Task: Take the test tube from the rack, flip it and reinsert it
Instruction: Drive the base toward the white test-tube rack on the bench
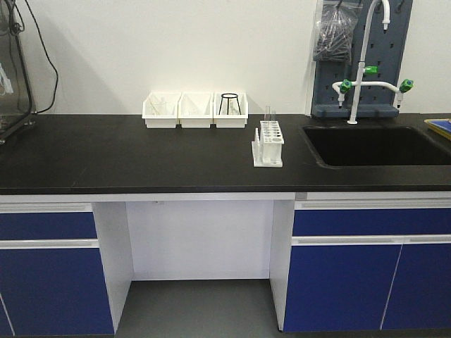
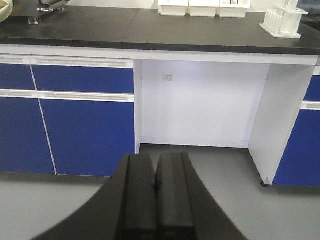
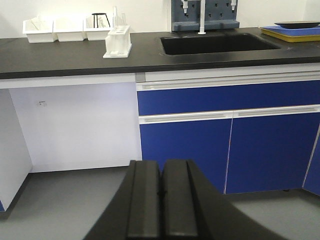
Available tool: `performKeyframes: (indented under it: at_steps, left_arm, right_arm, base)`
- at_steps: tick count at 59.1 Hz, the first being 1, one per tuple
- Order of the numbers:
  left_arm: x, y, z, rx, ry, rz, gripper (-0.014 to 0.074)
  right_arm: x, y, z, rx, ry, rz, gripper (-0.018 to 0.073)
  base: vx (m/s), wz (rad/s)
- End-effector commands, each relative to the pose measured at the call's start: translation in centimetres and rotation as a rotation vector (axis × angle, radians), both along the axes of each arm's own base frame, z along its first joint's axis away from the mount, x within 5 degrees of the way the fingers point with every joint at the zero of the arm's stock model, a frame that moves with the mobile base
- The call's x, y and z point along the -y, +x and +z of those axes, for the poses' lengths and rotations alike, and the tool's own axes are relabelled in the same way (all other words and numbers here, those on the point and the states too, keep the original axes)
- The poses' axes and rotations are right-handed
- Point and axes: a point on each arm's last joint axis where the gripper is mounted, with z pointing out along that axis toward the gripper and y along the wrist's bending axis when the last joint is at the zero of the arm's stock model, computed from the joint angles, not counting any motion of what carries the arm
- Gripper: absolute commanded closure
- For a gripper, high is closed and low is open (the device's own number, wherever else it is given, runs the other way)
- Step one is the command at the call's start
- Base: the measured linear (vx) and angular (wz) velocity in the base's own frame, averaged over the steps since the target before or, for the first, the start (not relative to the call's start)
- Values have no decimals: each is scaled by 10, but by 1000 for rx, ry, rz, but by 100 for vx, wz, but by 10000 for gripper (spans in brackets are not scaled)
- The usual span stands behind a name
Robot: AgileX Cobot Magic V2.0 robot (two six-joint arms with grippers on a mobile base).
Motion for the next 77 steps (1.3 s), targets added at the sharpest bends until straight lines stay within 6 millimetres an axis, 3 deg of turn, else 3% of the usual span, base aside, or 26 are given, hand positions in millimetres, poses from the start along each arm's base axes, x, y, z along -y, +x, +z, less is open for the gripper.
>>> performKeyframes:
  at_steps: [1,45,77]
  left_arm:
    - [1,1,7,93,-1,-8,603]
    - [1,1,7,93,-1,-8,603]
    - [1,1,7,93,-1,-8,603]
  right_arm:
    - [0,1,7,74,-19,-5,572]
    - [0,1,7,74,-19,-5,572]
    - [0,1,7,74,-19,-5,572]
  base:
    - [1,-1]
    - [2,1]
    - [32,0]
